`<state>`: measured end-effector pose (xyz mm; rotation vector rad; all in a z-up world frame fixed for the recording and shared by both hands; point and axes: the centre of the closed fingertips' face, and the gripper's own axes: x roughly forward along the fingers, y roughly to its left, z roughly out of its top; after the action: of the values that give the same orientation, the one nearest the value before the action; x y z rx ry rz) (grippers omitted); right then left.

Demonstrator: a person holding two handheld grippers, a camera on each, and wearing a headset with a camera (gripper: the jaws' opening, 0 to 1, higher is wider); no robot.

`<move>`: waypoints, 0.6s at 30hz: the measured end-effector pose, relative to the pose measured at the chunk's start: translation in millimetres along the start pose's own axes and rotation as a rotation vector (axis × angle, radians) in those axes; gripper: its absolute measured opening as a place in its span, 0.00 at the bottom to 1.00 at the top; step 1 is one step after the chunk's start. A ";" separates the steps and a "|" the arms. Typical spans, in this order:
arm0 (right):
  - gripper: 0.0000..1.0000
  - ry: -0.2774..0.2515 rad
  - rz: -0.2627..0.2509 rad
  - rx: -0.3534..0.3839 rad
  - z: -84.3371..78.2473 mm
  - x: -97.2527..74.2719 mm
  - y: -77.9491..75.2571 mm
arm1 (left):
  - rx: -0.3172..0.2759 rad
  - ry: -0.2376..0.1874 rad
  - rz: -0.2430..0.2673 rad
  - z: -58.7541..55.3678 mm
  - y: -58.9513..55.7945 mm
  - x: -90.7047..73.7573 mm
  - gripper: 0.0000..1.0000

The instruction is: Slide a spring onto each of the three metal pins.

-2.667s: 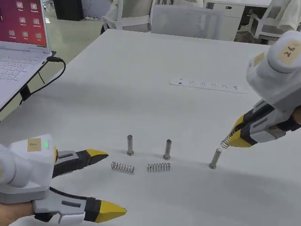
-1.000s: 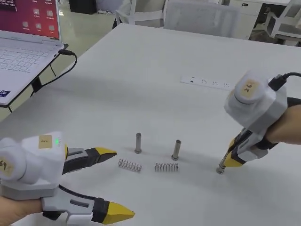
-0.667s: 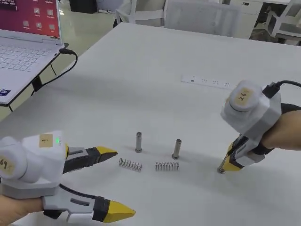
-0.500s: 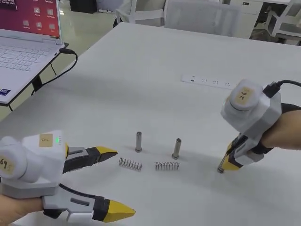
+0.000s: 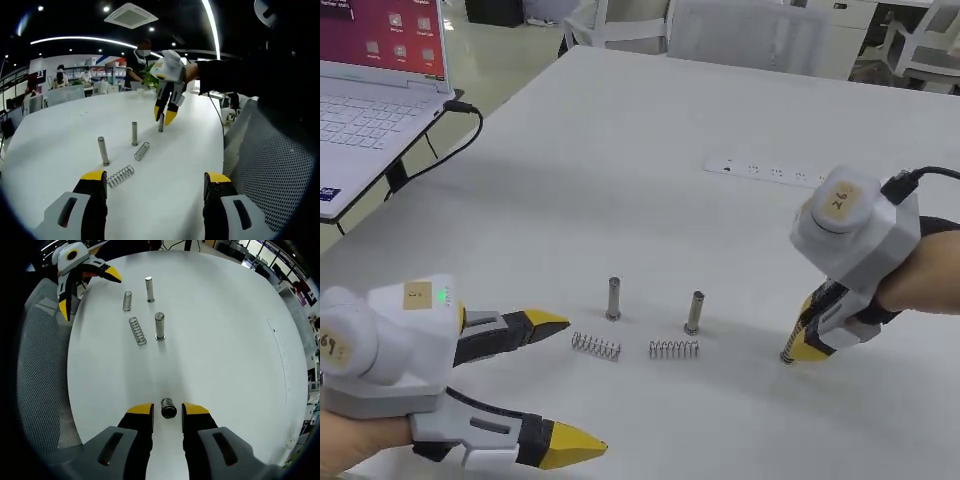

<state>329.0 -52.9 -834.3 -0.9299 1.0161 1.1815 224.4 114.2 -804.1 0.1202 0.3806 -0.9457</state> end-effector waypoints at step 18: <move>0.20 -0.083 -0.005 -0.116 40.9 -11.4 15.3 | -0.002 -0.005 -0.002 -0.3 0.9 -1.1 0.75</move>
<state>318.2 -14.9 -812.4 -0.9653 0.8864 1.2751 224.4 115.7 -804.0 0.1152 0.3771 -0.9478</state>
